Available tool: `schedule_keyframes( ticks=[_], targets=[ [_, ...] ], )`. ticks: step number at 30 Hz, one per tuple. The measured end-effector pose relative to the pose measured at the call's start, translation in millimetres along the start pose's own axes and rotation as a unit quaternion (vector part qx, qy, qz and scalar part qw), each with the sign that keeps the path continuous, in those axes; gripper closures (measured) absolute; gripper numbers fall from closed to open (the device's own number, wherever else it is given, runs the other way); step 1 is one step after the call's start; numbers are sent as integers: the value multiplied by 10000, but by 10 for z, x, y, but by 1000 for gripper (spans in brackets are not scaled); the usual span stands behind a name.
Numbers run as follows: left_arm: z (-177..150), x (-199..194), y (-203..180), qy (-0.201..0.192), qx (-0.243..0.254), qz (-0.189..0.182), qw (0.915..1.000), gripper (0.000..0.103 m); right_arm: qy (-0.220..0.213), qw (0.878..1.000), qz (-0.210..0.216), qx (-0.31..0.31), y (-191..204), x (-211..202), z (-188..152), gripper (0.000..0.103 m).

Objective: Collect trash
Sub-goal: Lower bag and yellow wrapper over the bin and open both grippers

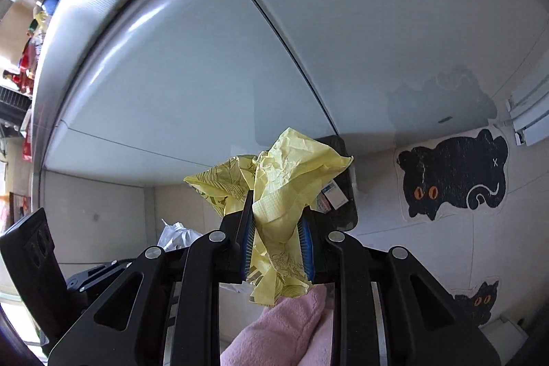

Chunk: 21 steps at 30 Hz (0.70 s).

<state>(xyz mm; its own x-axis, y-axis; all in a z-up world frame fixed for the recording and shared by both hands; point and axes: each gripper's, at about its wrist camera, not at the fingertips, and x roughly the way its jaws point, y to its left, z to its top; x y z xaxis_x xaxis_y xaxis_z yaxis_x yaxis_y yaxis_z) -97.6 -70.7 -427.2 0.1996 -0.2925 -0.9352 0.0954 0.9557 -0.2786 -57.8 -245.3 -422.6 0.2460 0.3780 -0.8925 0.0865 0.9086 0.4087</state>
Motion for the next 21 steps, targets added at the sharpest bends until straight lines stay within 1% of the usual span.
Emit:
schedule_keyframes(
  ticks=[2, 6, 10, 11, 12, 13, 14, 15, 16, 17, 18, 20, 21],
  targets=[
    [-3, 216, 66, 80, -27, 56, 9999, 100, 50, 10000, -17, 60, -56, 239, 17, 79],
    [-3, 623, 156, 284, -69, 106, 9995, 100, 204, 9994, -189, 196, -162, 676, 57, 79],
    [9, 931, 188, 393, -71, 154, 9991, 100, 382, 9983, -299, 321, -210, 978, 91, 79],
    [18, 997, 196, 418, -98, 163, 9989, 100, 428, 9980, -299, 351, -223, 1031, 97, 76],
    [31, 1051, 221, 450, -142, 152, 9988, 98, 474, 9977, -296, 381, -234, 1076, 107, 76],
    [45, 1098, 247, 478, -191, 124, 9986, 94, 495, 9975, -280, 423, -248, 1100, 117, 75],
    [60, 1132, 271, 495, -237, 90, 9985, 91, 511, 9972, -258, 479, -242, 1125, 131, 70],
    [60, 1142, 284, 494, -264, 87, 9984, 87, 517, 9970, -231, 535, -252, 1137, 144, 61],
    [69, 1150, 292, 482, -273, 103, 9984, 75, 515, 9968, -218, 572, -246, 1138, 158, 53],
    [80, 1149, 306, 471, -285, 87, 9984, 70, 511, 9967, -213, 599, -243, 1134, 172, 34],
    [76, 1130, 305, 452, -296, 73, 9985, 68, 480, 9967, -202, 616, -237, 1120, 183, 31],
    [96, 1075, 307, 448, -304, 93, 9985, 65, 478, 9969, -210, 592, -200, 1103, 214, 31],
    [106, 1051, 307, 426, -309, 115, 9985, 60, 474, 9969, -216, 586, -190, 1100, 226, 31]
  ],
)
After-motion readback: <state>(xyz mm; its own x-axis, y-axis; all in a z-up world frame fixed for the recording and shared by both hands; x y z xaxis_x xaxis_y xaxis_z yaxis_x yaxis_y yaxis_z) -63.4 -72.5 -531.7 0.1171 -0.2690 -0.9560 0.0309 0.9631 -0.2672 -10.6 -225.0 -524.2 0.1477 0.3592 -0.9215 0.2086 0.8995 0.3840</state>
